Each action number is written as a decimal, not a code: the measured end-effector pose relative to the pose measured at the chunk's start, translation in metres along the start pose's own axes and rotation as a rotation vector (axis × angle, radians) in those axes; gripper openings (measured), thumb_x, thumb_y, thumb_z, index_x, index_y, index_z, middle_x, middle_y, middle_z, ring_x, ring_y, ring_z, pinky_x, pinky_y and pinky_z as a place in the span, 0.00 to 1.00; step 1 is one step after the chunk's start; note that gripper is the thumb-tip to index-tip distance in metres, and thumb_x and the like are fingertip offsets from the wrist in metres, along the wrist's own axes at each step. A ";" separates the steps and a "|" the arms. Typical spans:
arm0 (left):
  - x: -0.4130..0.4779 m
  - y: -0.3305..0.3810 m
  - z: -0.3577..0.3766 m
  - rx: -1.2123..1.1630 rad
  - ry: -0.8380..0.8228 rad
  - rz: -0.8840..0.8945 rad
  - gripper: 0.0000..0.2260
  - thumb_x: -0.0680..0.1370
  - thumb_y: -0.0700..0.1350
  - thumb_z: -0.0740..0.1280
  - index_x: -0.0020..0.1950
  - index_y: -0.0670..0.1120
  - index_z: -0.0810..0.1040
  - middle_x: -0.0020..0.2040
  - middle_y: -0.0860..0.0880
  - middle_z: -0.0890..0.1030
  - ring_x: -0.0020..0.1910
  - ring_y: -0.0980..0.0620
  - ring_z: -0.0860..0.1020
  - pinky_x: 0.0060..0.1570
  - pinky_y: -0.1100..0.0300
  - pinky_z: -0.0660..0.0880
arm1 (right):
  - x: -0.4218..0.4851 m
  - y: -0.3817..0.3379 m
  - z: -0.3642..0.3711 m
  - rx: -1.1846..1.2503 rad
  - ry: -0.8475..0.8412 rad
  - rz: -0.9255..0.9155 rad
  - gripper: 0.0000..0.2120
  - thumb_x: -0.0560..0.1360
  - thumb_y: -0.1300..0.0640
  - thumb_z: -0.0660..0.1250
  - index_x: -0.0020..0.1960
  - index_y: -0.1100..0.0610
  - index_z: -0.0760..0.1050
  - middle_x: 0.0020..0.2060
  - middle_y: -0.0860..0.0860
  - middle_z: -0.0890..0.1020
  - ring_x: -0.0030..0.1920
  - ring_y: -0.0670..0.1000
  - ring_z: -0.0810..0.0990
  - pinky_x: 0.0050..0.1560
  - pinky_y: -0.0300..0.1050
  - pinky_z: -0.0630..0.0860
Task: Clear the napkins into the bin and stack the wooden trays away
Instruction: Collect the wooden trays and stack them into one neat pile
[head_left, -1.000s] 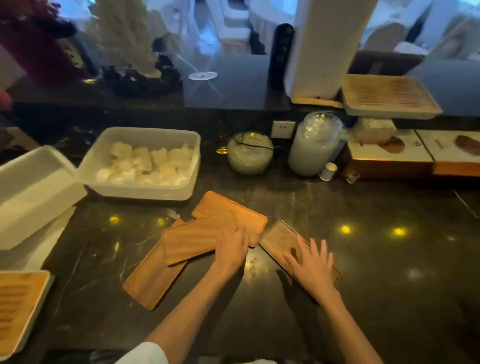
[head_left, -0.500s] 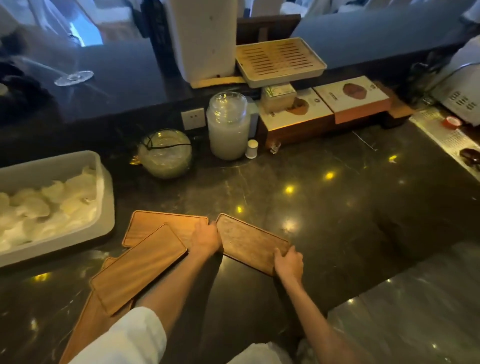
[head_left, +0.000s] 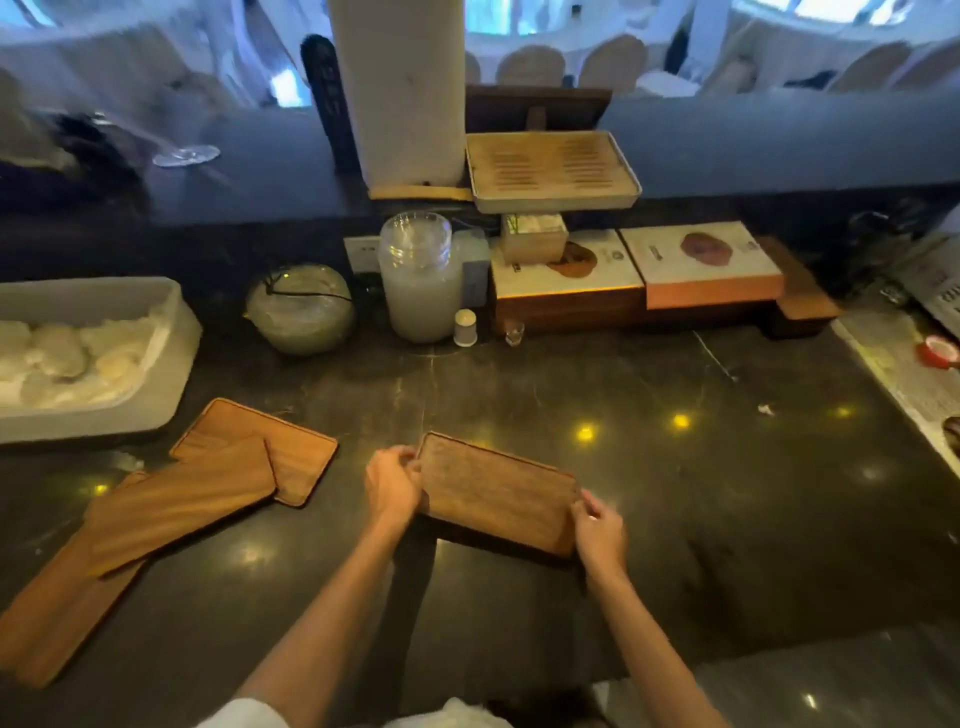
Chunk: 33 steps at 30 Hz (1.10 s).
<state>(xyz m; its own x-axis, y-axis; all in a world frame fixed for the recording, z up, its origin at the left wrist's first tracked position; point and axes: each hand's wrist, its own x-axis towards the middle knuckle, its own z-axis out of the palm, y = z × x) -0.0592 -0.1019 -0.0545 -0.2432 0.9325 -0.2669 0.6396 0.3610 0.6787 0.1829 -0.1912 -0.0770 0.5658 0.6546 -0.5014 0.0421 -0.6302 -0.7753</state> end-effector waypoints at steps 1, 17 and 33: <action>-0.013 0.013 0.012 -0.046 0.022 -0.028 0.11 0.77 0.38 0.66 0.58 0.41 0.81 0.55 0.40 0.81 0.53 0.46 0.79 0.47 0.61 0.71 | 0.018 -0.005 -0.023 -0.024 -0.017 -0.036 0.17 0.79 0.62 0.64 0.67 0.62 0.74 0.63 0.57 0.80 0.63 0.56 0.77 0.67 0.50 0.72; -0.117 0.028 0.100 0.015 -0.033 -0.203 0.06 0.76 0.35 0.67 0.52 0.40 0.80 0.47 0.43 0.82 0.49 0.46 0.81 0.45 0.57 0.77 | 0.074 0.020 -0.140 -0.243 -0.173 -0.133 0.15 0.77 0.62 0.68 0.63 0.57 0.78 0.57 0.53 0.83 0.56 0.52 0.80 0.51 0.40 0.73; -0.120 0.009 0.106 0.067 -0.155 -0.193 0.06 0.78 0.40 0.67 0.53 0.40 0.80 0.48 0.41 0.83 0.49 0.45 0.81 0.47 0.54 0.77 | 0.064 0.039 -0.124 -0.537 -0.085 -0.097 0.16 0.80 0.59 0.60 0.66 0.54 0.76 0.55 0.54 0.84 0.41 0.50 0.79 0.35 0.38 0.70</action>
<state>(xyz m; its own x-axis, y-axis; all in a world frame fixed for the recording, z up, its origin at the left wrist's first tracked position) 0.0536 -0.2112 -0.0889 -0.2543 0.8324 -0.4924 0.6401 0.5265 0.5595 0.3226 -0.2256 -0.0923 0.4705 0.7380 -0.4838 0.5175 -0.6748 -0.5261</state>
